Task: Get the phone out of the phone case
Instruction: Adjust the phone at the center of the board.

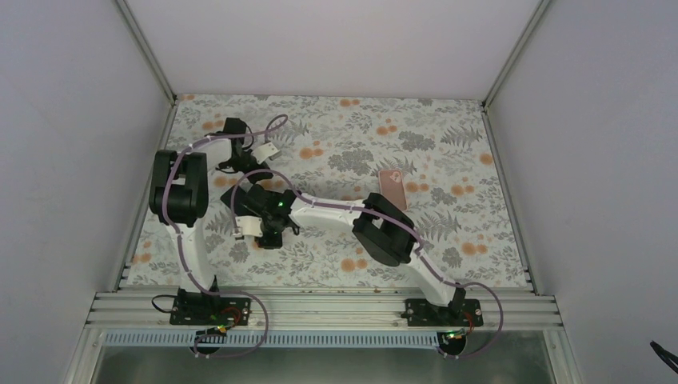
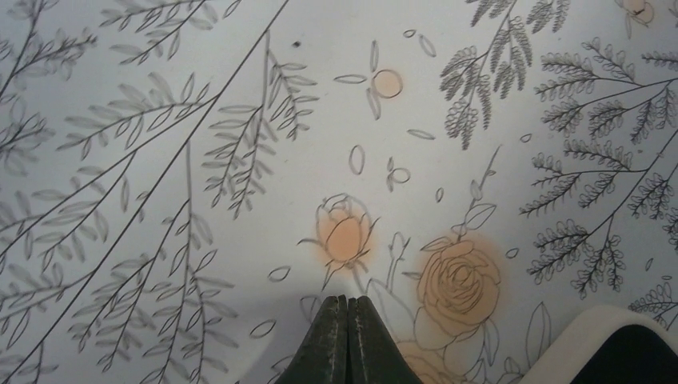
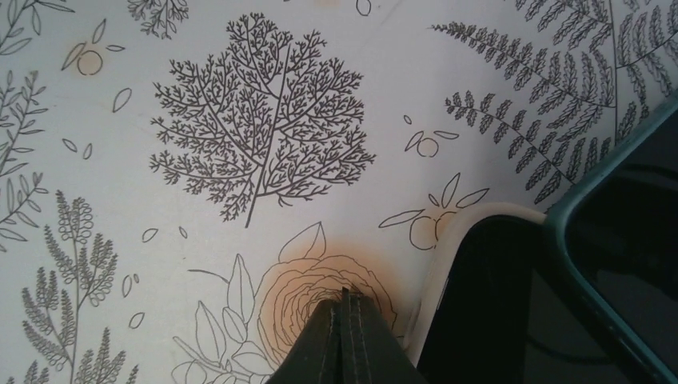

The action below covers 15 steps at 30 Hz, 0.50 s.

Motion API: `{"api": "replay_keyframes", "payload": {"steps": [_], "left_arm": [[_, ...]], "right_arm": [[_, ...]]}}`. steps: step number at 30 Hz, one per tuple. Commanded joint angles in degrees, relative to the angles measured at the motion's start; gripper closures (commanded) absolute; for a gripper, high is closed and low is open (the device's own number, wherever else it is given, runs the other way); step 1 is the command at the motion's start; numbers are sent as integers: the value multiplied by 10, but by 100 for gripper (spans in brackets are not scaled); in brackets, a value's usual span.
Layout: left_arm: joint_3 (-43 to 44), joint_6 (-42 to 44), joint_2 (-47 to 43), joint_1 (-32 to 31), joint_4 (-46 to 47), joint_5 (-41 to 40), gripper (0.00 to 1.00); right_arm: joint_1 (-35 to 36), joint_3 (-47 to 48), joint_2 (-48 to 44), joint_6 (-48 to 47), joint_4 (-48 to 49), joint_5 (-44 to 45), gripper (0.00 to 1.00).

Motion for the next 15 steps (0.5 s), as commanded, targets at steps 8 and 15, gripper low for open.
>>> {"api": "replay_keyframes", "payload": {"steps": [8, 15], "left_arm": [[-71, 73, 12, -24, -55, -82, 98], [-105, 98, -12, -24, -80, -98, 98]], "right_arm": [[-32, -102, -58, 15, 53, 49, 96], [-54, -134, -83, 16, 75, 62, 96]]}}
